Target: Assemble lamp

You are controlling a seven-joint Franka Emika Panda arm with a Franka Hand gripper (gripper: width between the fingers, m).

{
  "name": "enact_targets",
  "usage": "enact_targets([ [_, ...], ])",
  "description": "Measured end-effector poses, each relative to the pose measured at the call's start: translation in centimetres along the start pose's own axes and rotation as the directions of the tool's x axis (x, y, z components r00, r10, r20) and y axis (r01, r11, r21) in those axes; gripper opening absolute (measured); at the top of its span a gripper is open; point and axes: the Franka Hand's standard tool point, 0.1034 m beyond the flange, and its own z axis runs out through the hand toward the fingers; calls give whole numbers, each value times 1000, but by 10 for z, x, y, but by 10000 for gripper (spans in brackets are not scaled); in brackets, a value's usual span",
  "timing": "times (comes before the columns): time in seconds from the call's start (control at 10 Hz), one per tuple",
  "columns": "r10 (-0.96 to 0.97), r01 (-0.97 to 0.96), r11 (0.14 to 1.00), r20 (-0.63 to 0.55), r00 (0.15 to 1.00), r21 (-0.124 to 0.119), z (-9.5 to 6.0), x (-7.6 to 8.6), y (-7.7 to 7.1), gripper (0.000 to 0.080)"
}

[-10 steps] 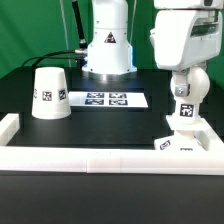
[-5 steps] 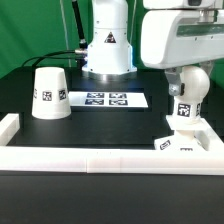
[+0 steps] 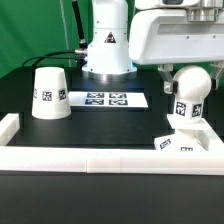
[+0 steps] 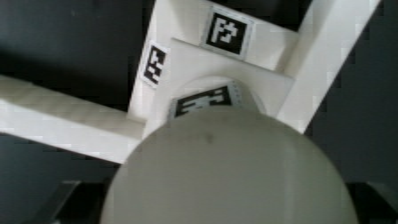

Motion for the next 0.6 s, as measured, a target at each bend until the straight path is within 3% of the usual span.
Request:
enact_targets([
  [0.3, 308, -308, 951, -1, 951, -7, 0, -1, 3, 580],
  [0.6, 552, -552, 834, 3, 834, -4, 1, -2, 5, 580],
])
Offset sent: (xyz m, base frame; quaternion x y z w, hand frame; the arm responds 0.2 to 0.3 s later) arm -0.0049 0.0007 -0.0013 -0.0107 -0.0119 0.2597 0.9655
